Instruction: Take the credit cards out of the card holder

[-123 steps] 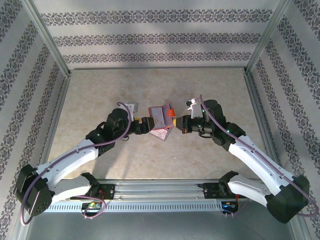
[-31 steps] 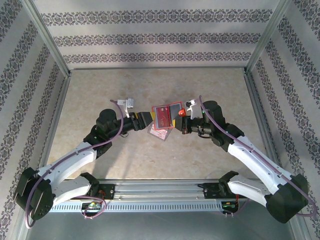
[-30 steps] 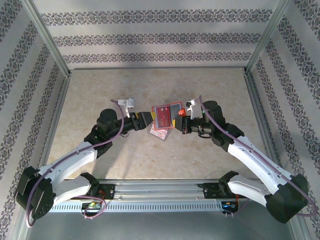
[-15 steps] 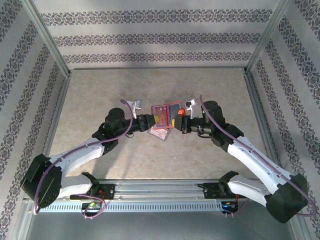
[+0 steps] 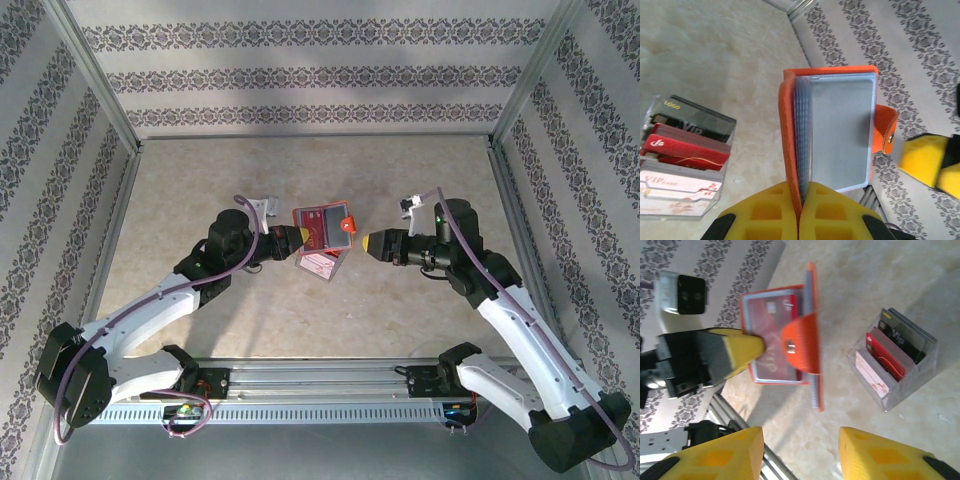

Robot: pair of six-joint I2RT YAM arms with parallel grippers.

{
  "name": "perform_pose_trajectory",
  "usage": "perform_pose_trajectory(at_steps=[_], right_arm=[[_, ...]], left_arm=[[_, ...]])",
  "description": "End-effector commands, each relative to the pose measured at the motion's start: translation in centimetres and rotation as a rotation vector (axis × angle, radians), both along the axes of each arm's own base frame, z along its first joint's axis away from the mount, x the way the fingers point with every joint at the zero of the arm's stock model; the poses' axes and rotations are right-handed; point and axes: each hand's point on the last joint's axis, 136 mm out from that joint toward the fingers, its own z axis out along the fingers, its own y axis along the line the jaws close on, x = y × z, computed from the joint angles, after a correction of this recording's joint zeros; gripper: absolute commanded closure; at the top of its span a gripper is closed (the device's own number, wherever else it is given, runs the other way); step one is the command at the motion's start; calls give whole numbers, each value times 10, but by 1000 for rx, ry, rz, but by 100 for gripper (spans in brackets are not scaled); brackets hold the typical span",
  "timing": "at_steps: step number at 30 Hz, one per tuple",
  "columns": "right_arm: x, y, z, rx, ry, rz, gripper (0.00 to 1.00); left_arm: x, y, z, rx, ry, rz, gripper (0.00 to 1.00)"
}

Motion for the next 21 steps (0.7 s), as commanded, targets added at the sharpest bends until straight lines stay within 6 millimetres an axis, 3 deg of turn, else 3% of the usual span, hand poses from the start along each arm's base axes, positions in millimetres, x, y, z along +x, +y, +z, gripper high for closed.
perform_pose_trajectory(at_steps=[1,6,14,17,21], right_arm=[[-12,21,14,48,52,74,60],[-8,58,25,16,16,147,61],[21,94,1,-59,21,127,59],[31,88,-11,-124,20,80,58],[42,59,-27,-241,25,-29,57]], left_arm=[[1,5,4,58,-26,16,100],[3,5,-1,79,-14,16,100],[4,1,-1,58,-9,3,100],[3,1,0,59,-11,2,100],[2,2,1,55,-15,3,100]])
